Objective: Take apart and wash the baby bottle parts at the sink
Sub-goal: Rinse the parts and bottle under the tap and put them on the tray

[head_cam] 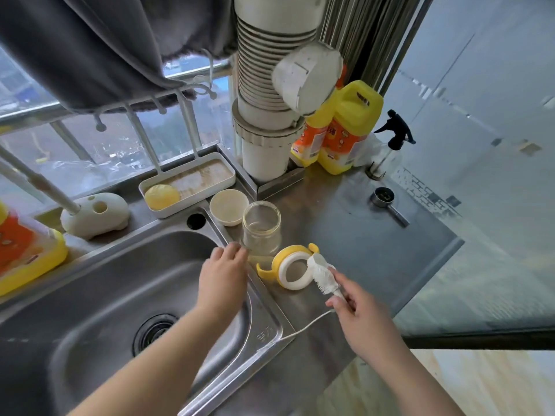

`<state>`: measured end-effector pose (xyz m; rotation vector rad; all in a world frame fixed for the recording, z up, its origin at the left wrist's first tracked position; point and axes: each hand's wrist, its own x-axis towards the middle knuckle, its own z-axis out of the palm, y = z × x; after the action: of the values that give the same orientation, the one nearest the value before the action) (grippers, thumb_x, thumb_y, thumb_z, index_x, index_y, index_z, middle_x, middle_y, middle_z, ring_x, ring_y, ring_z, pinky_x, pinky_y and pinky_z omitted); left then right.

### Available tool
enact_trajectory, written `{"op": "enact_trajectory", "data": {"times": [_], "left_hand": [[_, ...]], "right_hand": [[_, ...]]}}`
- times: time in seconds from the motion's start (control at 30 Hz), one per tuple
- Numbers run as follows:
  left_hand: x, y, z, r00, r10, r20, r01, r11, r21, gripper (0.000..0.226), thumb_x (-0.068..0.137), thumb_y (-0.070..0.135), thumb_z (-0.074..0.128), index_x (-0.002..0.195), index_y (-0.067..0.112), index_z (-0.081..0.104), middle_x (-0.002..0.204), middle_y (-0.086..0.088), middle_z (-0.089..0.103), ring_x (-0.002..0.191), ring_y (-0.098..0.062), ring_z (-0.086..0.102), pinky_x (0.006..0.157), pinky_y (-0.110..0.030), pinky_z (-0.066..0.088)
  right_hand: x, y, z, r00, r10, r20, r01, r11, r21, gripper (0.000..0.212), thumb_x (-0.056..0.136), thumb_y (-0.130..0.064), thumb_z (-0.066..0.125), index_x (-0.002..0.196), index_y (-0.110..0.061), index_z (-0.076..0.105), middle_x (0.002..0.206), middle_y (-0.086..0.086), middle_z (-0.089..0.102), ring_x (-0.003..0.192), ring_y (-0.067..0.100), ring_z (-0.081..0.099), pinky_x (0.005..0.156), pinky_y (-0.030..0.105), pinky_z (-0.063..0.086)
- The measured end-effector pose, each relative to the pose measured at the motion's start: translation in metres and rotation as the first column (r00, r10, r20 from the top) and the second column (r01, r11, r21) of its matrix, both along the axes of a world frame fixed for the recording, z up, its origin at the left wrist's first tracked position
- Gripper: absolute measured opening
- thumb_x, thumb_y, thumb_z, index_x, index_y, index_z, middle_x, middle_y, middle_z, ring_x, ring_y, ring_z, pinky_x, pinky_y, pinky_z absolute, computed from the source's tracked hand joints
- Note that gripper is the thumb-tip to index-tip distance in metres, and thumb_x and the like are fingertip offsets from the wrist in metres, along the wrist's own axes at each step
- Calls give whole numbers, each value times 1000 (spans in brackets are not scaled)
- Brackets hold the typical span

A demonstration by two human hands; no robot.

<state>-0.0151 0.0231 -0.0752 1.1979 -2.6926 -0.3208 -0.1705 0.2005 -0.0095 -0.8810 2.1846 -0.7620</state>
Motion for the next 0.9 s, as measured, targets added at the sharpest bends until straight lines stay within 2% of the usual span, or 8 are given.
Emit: {"op": "enact_trajectory", "data": {"times": [0.1, 0.33, 0.43, 0.5, 0.6, 0.73, 0.8, 0.9], "left_hand": [[-6, -12, -12, 998, 6, 65, -8, 1000, 29, 26, 68, 11, 80, 91, 11, 69, 88, -9, 64, 76, -35, 59, 60, -36, 44], [3, -14, -16, 999, -15, 30, 16, 999, -32, 40, 44, 0, 86, 72, 14, 62, 70, -3, 55, 58, -28, 55, 48, -33, 39], [28, -6, -6, 980, 67, -186, -57, 997, 59, 12, 71, 6, 67, 75, 13, 58, 71, -1, 54, 60, -27, 55, 53, -34, 41], [53, 3, 13, 904, 251, -347, -167, 952, 256, 8, 86, 7, 59, 80, 13, 61, 75, 4, 55, 68, -17, 54, 62, -25, 43], [98, 14, 42, 613, 645, -457, -284, 719, 634, 8, 82, 7, 70, 83, 15, 67, 75, 1, 65, 69, -7, 57, 63, -10, 43], [157, 16, 59, 64, 923, -378, -188, 383, 904, 7, 83, 5, 67, 88, 10, 69, 73, 5, 69, 73, -12, 57, 66, -22, 44], [183, 14, 62, -111, 938, -328, -150, 311, 939, 9, 87, 9, 64, 95, 11, 68, 85, 7, 68, 82, -11, 57, 71, -25, 42], [218, 15, 65, -245, 919, -310, -96, 295, 951, 10, 90, 12, 58, 95, 12, 67, 90, 2, 65, 87, -14, 55, 75, -30, 41]], "right_hand": [[0, 3, -4, 1000, 1, 4, -1, 1000, 8, 52, 95, -15, 51, 134, -48, 41, 85, -22, 66, 84, -14, 55, 68, 0, 39], [-3, 2, -3, 1000, 25, 14, -25, 999, 39, 52, 95, -14, 51, 130, -51, 40, 87, -21, 67, 87, -20, 52, 68, -2, 37], [4, -8, 2, 997, 72, 14, -72, 997, 34, 51, 96, -17, 51, 125, -56, 35, 93, -19, 67, 83, -22, 52, 68, -2, 37], [12, -20, 7, 993, 115, 29, -115, 993, 7, 50, 96, -17, 51, 119, -58, 34, 95, -19, 66, 80, -21, 53, 66, -1, 38], [37, -45, 14, 973, 220, 65, -218, 975, -34, 54, 96, -17, 51, 113, -64, 32, 99, -19, 66, 80, -15, 56, 65, -2, 37], [89, -84, 18, 902, 409, 136, -400, 912, -93, 53, 94, -12, 54, 114, -59, 40, 100, -20, 65, 93, -13, 56, 74, -4, 36], [118, -102, 19, 852, 510, 118, -501, 860, -99, 53, 93, -15, 55, 114, -62, 42, 92, -19, 68, 90, -11, 58, 73, -1, 38], [158, -121, 19, 764, 636, 113, -625, 772, -115, 53, 93, -17, 56, 113, -64, 42, 91, -19, 68, 88, -12, 57, 73, 0, 39]]}}
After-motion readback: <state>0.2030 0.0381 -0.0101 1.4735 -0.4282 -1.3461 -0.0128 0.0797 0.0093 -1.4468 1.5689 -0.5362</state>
